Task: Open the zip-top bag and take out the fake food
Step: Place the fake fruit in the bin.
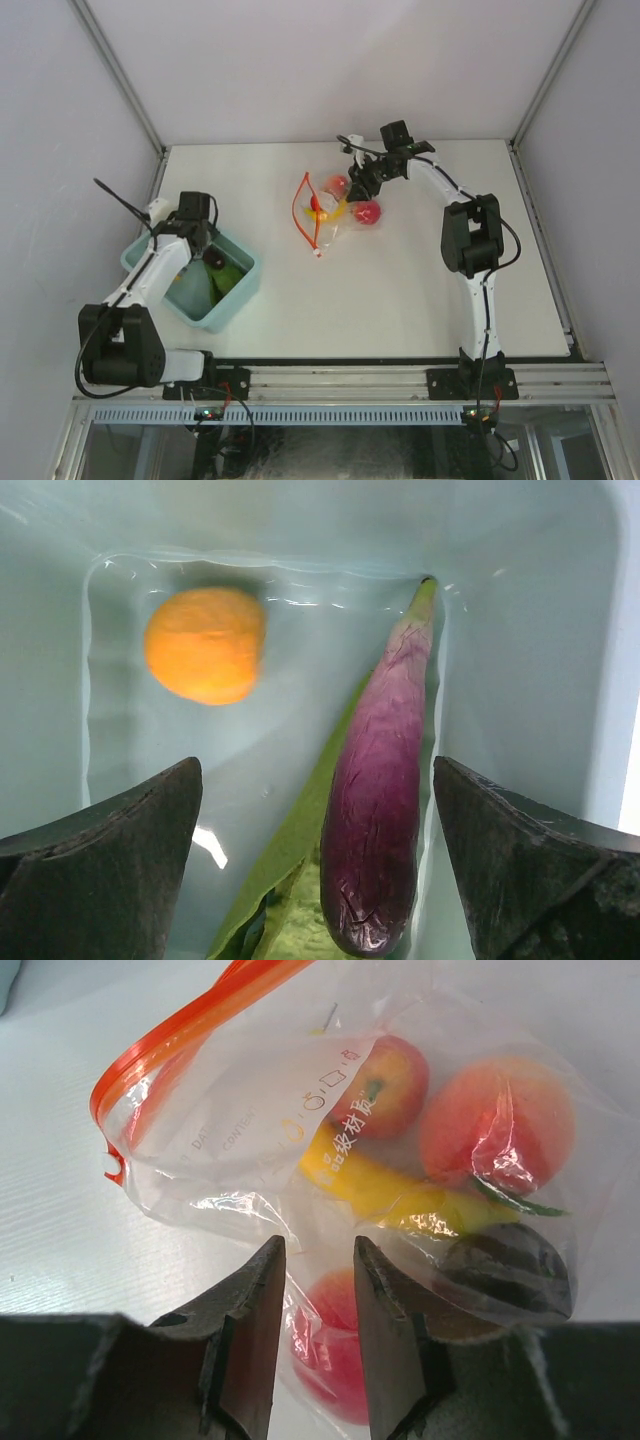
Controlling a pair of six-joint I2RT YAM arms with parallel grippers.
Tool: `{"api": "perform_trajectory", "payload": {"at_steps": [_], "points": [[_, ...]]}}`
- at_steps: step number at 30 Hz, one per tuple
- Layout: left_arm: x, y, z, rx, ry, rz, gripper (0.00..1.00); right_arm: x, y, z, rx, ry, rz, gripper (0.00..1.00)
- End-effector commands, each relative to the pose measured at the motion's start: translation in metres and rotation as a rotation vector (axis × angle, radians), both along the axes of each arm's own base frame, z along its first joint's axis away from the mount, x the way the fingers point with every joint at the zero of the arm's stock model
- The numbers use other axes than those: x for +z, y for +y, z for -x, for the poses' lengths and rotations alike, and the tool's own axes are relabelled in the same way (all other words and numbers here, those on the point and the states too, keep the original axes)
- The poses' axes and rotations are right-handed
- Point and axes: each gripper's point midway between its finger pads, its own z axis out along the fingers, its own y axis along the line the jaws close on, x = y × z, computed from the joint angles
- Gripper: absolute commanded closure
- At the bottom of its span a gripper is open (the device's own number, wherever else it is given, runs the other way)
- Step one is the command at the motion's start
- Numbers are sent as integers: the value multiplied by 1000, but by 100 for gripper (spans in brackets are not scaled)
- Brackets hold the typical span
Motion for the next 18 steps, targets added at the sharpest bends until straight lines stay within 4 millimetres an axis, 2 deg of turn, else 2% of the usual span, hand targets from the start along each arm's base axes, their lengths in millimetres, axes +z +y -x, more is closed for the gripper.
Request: {"api": "perform_trajectory", "payload": {"at_steps": [1,4,7,13,16,18], "points": [[30,2,-10,14,-89,4,0,50,6,-7,1,-115,-40,66],[37,-1,-10,-18,-125,13,0,52,8,-6,5,-121,-43,65],[41,-13,-16,-102,-168,51,0,55,10,-5,11,-125,-48,65],[64,-63,-35,-378,-309,131,0,62,13,-2,20,-152,-70,65],[83,-88,-40,-492,-377,128,0,64,14,-1,23,-166,-76,64],[99,-112,-47,-624,-433,137,0,65,14,-1,26,-175,-80,64]]}}
